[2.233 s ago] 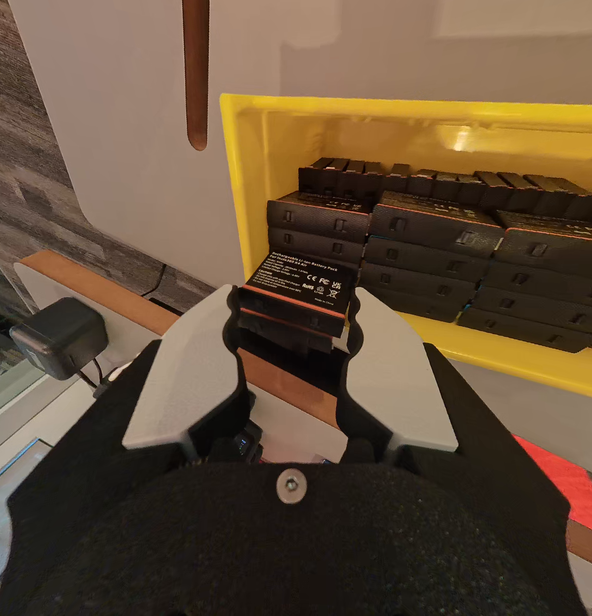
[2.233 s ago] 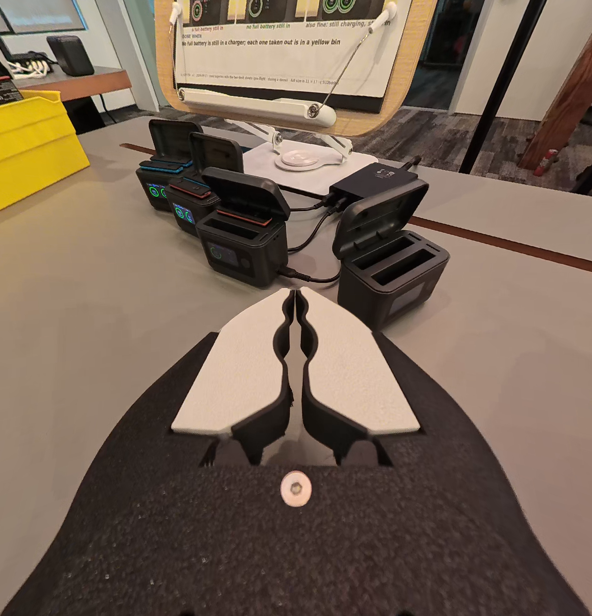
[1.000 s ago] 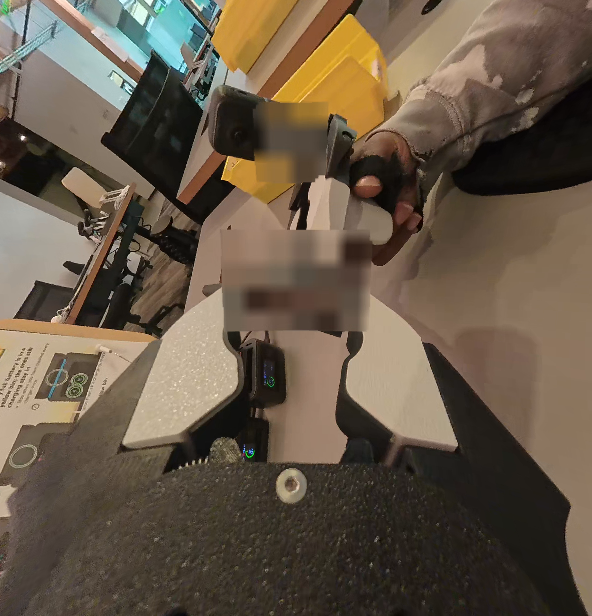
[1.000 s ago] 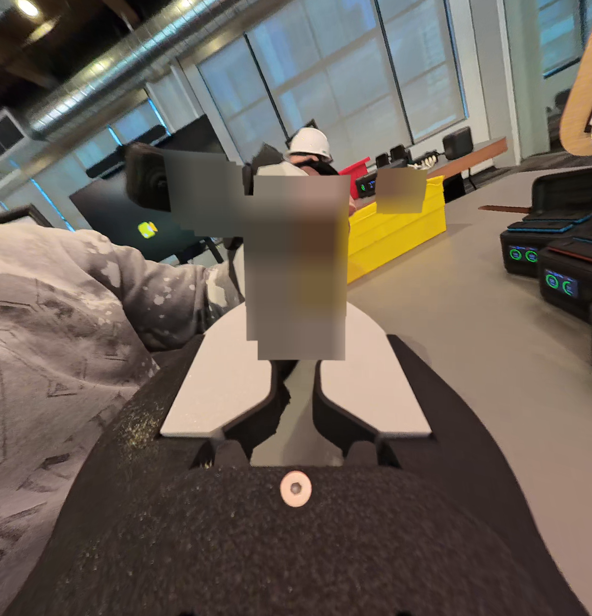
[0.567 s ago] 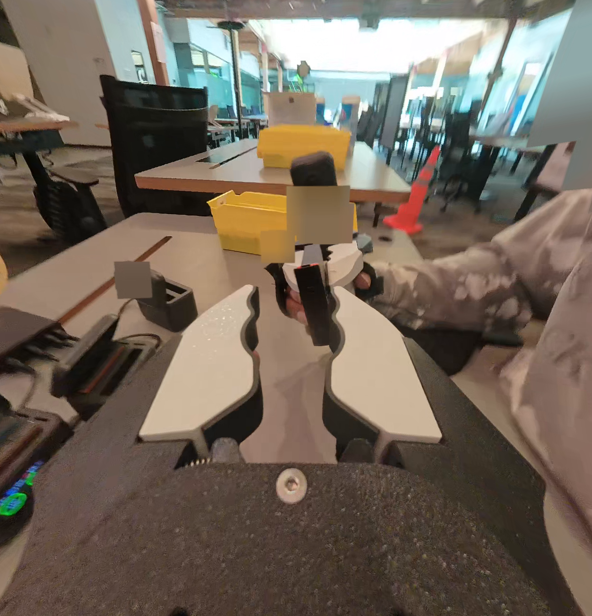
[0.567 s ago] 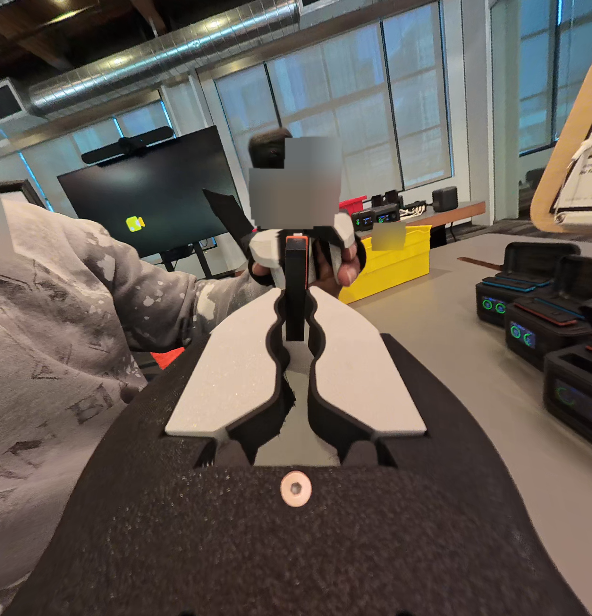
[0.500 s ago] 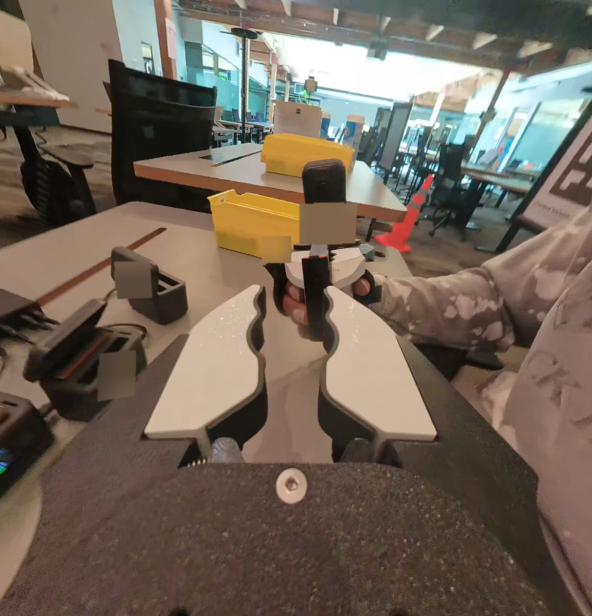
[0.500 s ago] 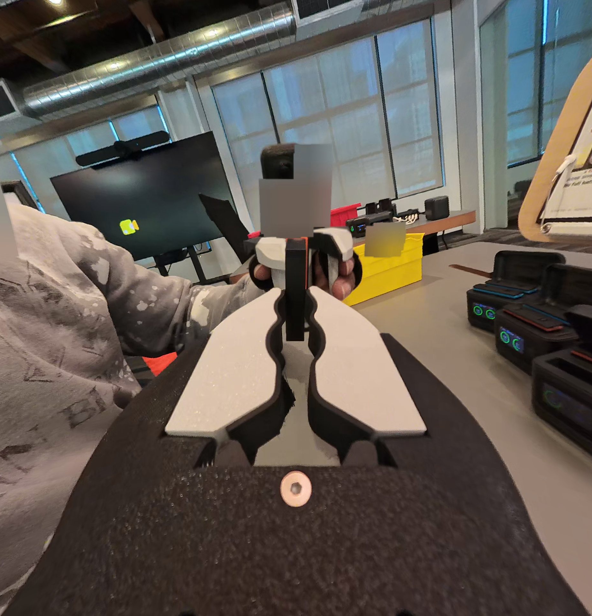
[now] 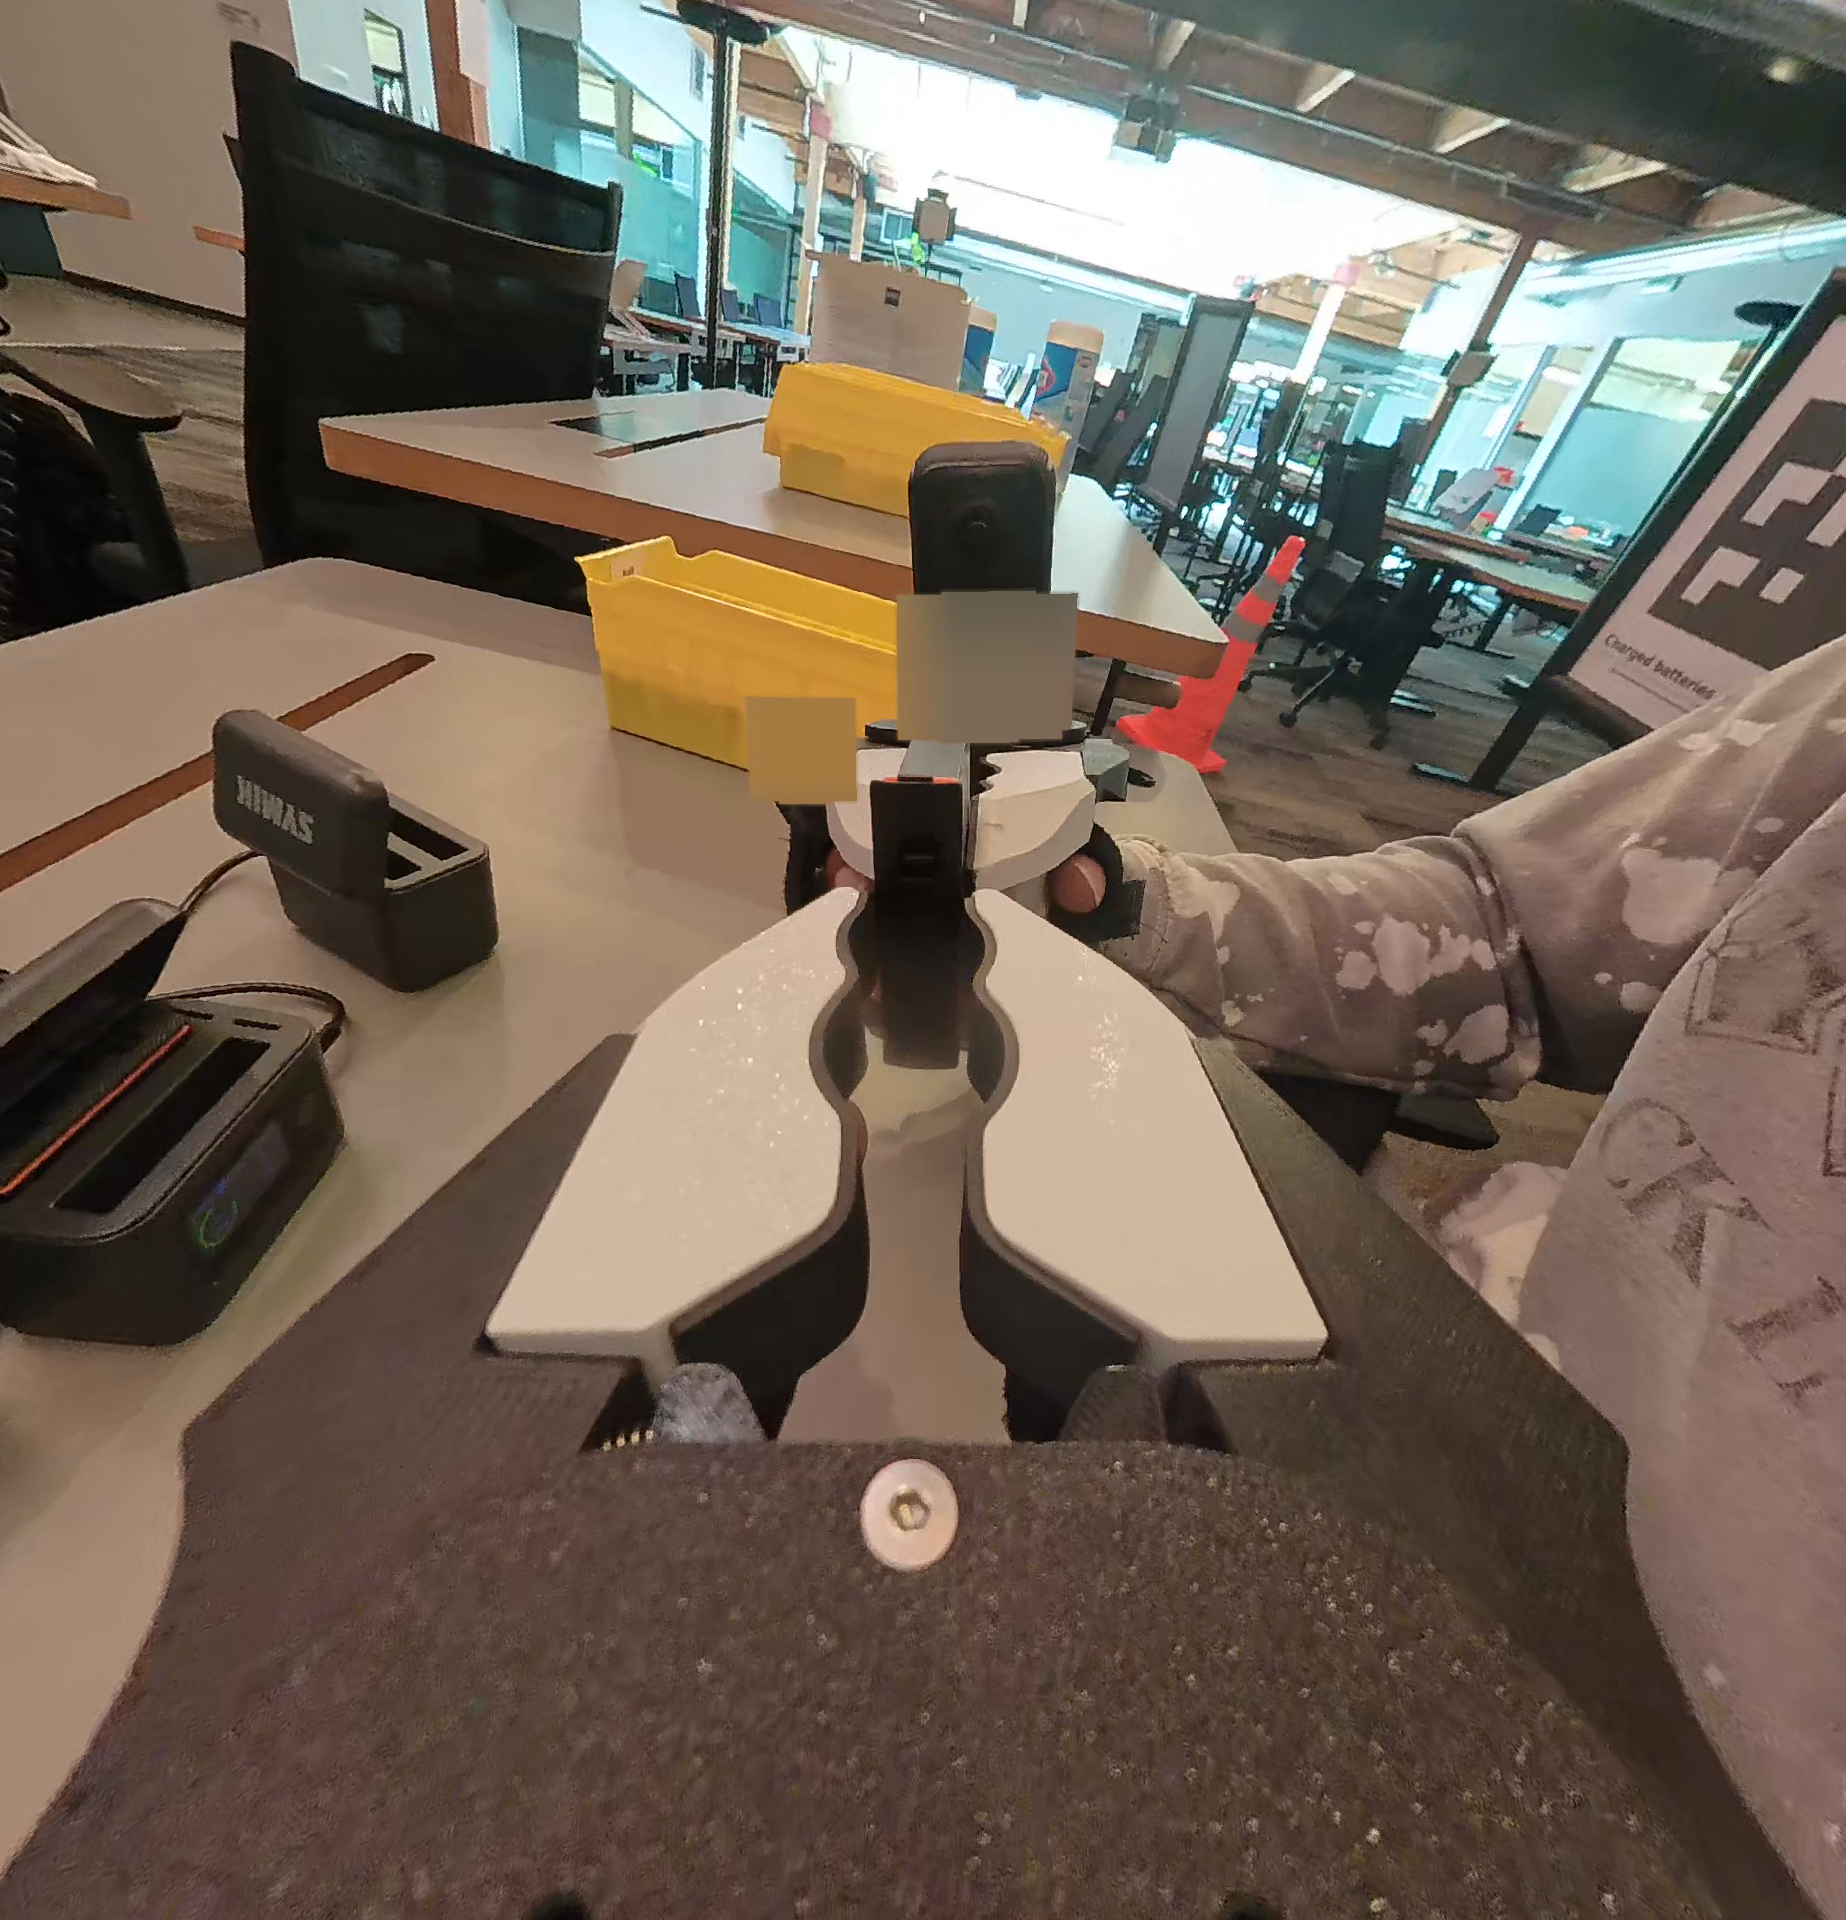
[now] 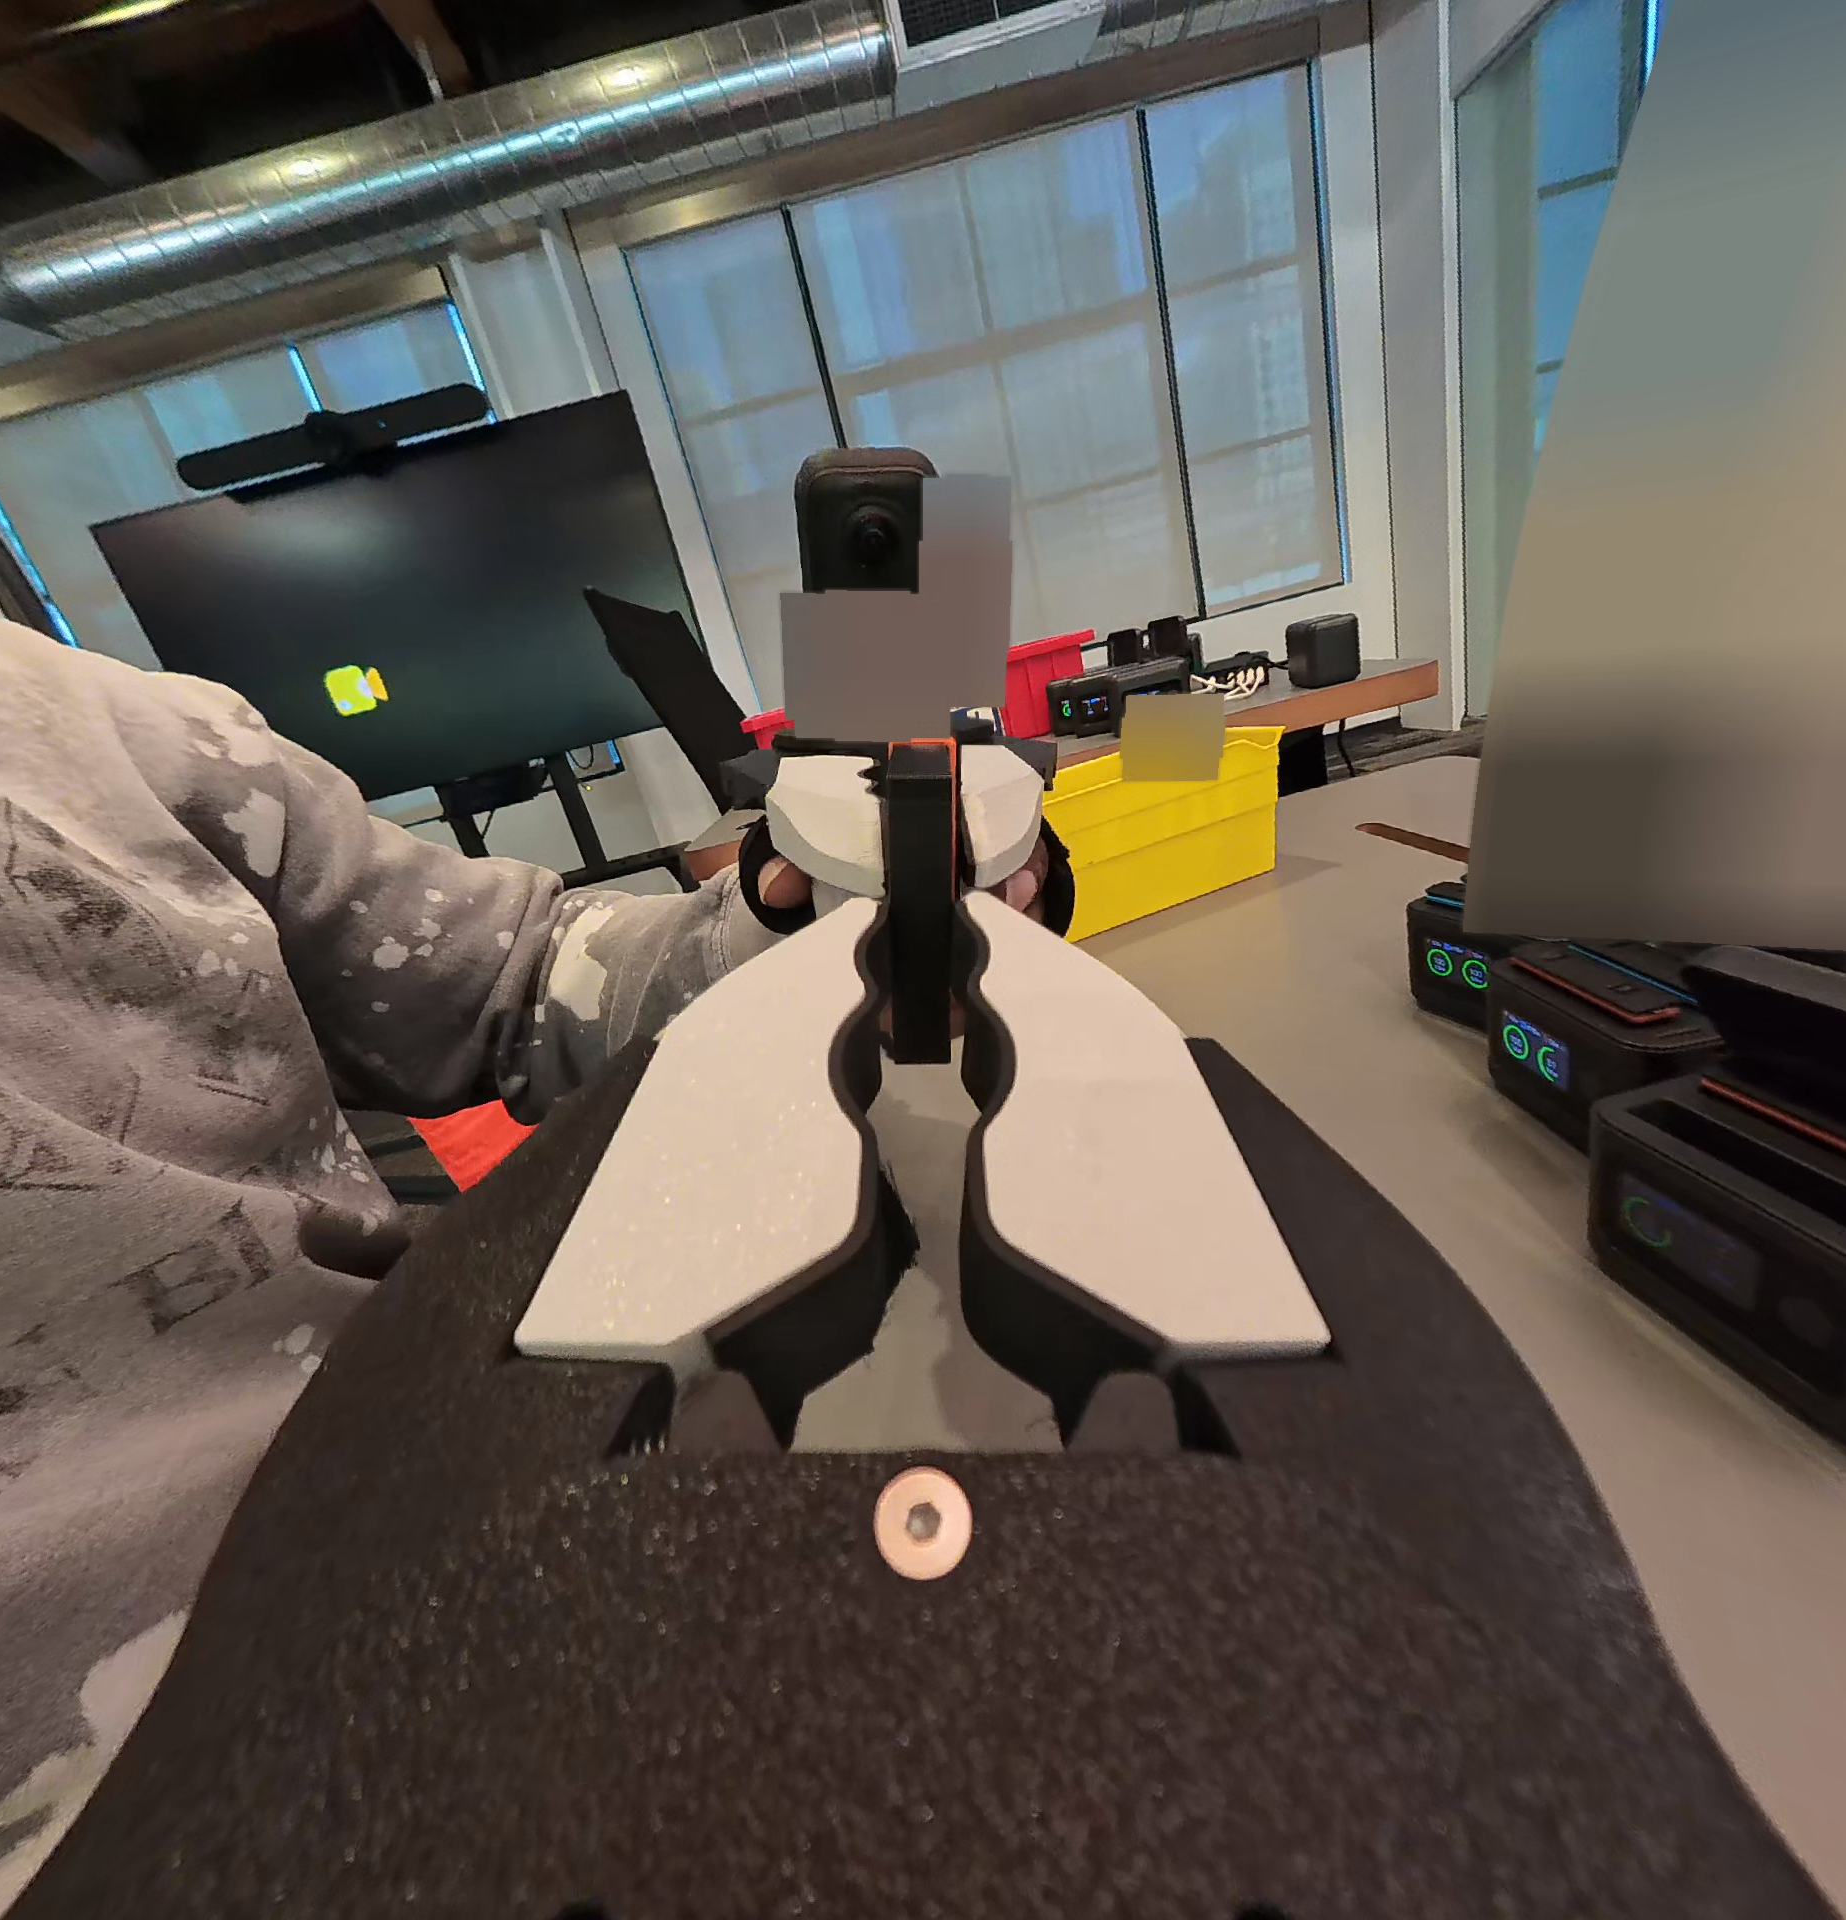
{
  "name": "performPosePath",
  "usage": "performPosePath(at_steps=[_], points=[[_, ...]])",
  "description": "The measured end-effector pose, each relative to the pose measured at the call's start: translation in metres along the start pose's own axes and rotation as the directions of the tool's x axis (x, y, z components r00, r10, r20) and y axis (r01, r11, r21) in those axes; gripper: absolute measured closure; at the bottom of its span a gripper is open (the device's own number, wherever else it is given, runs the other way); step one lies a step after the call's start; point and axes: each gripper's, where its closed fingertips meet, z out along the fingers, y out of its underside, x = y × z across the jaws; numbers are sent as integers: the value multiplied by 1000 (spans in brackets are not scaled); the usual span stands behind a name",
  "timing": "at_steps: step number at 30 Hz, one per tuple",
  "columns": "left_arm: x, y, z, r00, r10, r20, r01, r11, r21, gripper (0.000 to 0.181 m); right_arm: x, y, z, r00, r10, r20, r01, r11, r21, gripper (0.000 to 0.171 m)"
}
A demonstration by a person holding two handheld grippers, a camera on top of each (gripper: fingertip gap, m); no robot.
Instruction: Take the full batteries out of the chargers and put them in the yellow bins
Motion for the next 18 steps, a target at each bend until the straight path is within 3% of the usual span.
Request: performPosePath(at_steps=[8,12,18], points=[[-2,9,-4,998,66,19,-65,995,-70,167,1,9,2,1000,-21,-14,20,998,-64,161],[-9,33,-9,981,188,46,-170,950,-260,167,9,23,-1,993,-102,-62,88,976,-200,153],[-10,83,-16,958,287,-14,-249,805,-538,166,11,51,-5,968,-243,-61,193,880,-435,139]])
